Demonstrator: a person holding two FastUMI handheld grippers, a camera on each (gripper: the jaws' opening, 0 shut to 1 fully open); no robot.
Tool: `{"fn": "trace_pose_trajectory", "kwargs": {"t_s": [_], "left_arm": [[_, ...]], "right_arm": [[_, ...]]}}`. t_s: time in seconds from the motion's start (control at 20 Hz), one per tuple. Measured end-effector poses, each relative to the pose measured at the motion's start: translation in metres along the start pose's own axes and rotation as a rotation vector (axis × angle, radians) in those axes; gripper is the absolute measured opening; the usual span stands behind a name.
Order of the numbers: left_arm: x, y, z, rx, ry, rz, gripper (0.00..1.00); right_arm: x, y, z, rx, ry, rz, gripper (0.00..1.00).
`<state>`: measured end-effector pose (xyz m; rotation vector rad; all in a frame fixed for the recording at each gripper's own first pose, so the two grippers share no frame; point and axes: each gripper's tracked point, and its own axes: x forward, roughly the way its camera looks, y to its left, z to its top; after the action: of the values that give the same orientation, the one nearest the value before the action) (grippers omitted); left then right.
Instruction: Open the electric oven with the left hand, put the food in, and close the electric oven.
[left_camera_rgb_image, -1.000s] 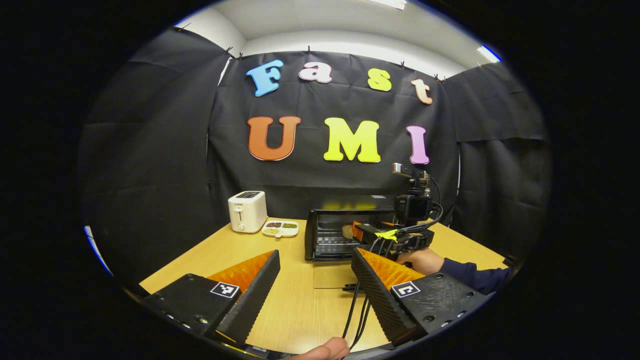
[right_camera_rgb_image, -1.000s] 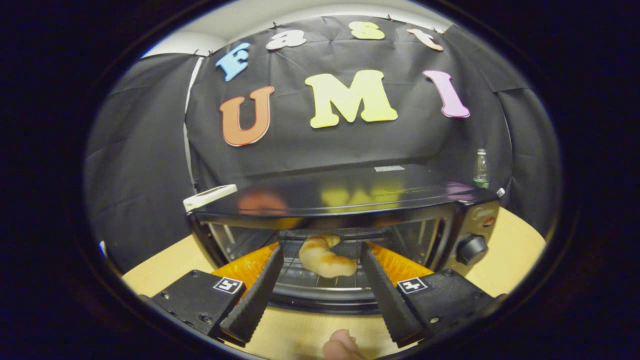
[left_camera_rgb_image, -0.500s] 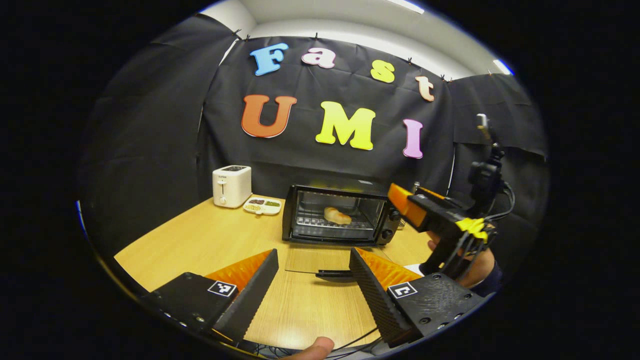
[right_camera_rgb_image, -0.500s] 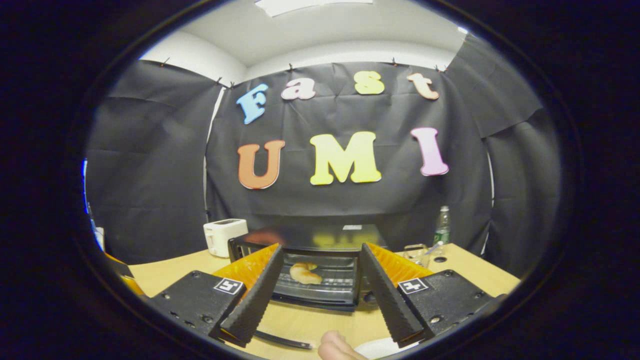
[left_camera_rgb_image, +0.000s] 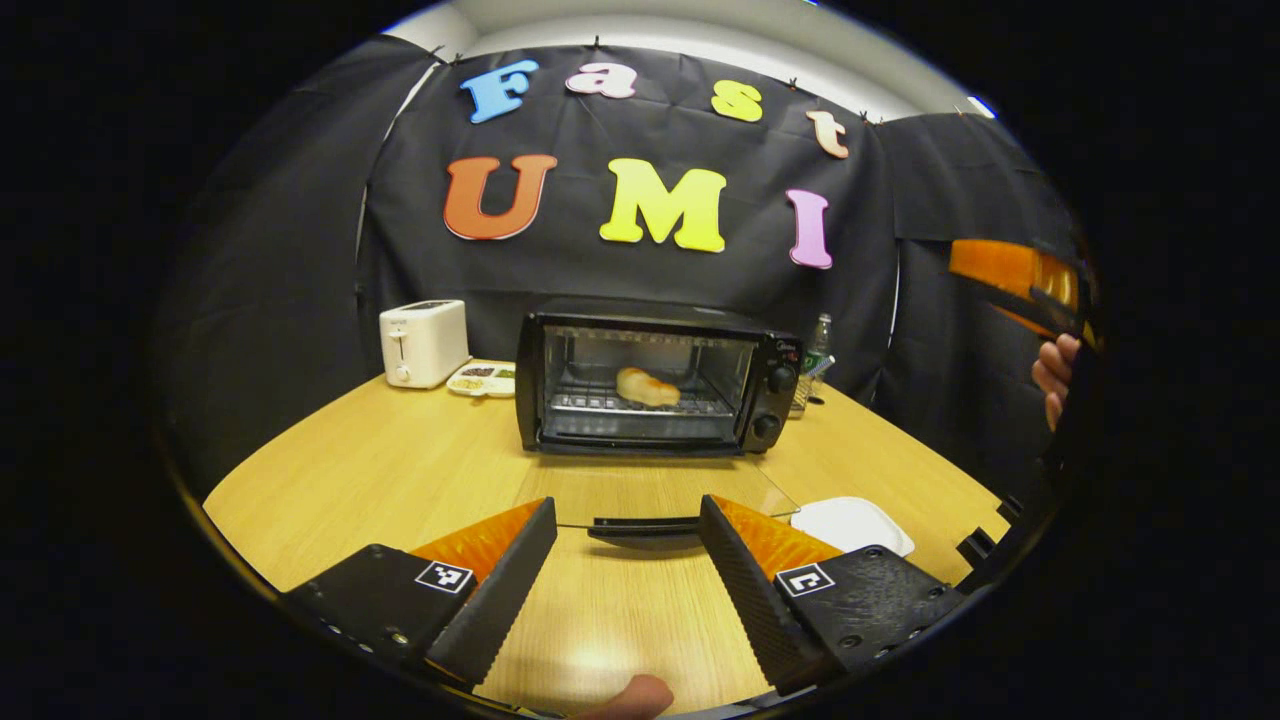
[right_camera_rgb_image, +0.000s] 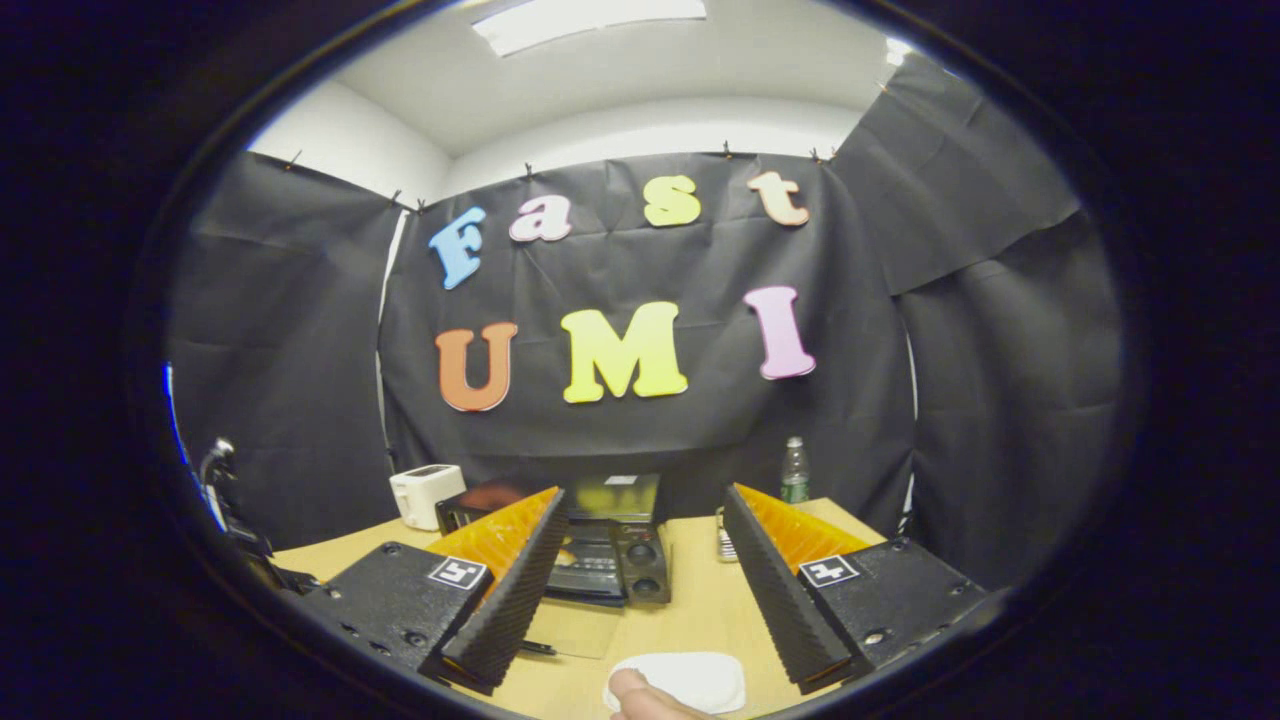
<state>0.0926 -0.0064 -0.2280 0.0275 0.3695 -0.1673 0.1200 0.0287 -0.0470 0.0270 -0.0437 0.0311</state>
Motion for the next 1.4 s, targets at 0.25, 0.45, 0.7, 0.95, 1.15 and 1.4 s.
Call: {"fn": "trace_pose_trajectory", "kwargs": {"t_s": [0.25,0.45,0.7,0.95,1.15,1.4], "left_arm": [[0.037,-0.030,-0.040,0.003,0.111,-0.030,0.95],[0.054,-0.039,-0.057,0.031,0.167,-0.016,0.95],[0.072,-0.033,-0.063,0.061,0.196,0.041,0.95],[0.072,-0.032,-0.062,0.064,0.240,0.061,0.93],[0.071,-0.034,-0.054,0.030,0.263,0.066,0.93],[0.069,-0.034,-0.032,0.047,0.219,0.088,0.93]], "right_arm": [[-0.038,-0.044,0.009,-0.068,0.019,-0.061,0.98],[-0.058,-0.057,0.010,-0.095,-0.003,-0.043,0.98],[-0.074,-0.079,0.001,-0.108,-0.013,-0.043,0.99],[-0.082,-0.094,-0.011,-0.079,0.012,-0.045,0.99],[-0.089,-0.098,-0.010,-0.075,0.006,-0.041,0.99],[-0.096,-0.103,-0.004,-0.078,-0.010,-0.042,0.99]]}}
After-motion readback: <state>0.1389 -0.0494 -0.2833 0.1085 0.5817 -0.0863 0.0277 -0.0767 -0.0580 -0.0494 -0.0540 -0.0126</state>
